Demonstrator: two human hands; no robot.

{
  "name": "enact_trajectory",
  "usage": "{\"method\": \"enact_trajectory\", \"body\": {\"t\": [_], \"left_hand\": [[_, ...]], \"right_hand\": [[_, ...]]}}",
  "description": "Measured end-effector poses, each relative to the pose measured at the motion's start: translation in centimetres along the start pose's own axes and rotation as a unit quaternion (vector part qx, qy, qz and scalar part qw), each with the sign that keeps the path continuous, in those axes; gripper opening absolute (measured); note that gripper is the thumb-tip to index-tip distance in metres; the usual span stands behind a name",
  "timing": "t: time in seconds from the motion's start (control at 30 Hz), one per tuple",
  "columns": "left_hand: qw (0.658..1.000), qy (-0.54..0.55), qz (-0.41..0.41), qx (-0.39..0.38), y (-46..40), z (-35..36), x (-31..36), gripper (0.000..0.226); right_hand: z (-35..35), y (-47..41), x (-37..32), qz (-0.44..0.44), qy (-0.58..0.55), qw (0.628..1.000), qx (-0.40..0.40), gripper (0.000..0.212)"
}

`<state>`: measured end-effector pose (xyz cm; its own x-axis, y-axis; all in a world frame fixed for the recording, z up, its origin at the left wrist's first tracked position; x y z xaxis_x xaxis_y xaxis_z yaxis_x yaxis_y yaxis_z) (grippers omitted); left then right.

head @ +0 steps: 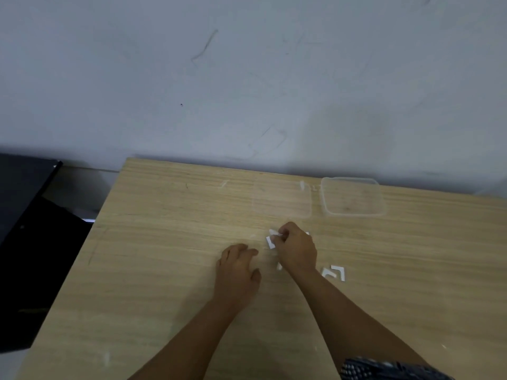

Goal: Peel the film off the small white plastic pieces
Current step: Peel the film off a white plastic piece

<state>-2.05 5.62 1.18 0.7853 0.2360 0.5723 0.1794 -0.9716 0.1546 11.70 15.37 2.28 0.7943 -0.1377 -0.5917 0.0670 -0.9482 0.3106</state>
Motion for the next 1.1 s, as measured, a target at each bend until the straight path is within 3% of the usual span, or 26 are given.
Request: {"method": "enact_trajectory", "body": {"t": [0.1,0.3,0.57,0.87,1.1], "left_hand": [[0.995,0.082,0.031,0.044,0.4,-1.9,1.7,0.043],[0.966,0.156,0.164,0.124,2.0,-7.2,9.4,0.028],[0.929,0.195,0.232,0.212,5.0,-9.8,19.8,0.012],[0.887,0.412,0.064,0.2,7.6,-9.7,26.9,0.008],[0.868,0.46,0.048,0.181,9.9,-9.3,31.0,0.016]], "right_hand": [[-2.3,1.9,-0.1,0.0,-0.144,0.99,0.003,0.011],[-8.8,6.6,-1.6,-0.017,-0.373,0.926,-0.05,0.011],[-17.4,10.7,-0.6,-0.047,-0.459,0.884,-0.074,0.011],[-25.3,13.9,1.7,-0.16,-0.394,0.9,-0.097,0.016],[-29.5,15.9,3.0,-0.197,-0.47,0.855,-0.093,0.018]]}}
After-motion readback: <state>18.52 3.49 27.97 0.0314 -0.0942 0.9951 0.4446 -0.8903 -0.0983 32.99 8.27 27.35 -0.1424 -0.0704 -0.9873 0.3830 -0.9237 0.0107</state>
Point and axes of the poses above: each hand's wrist, its own y-axis away from the middle knuckle, its own z-axis out of the palm, x = y × z, the point moved 6 cm from there along -y, towards the middle knuckle, and after that the axes turned 5 degrees about -x, right-handed, at the moved point
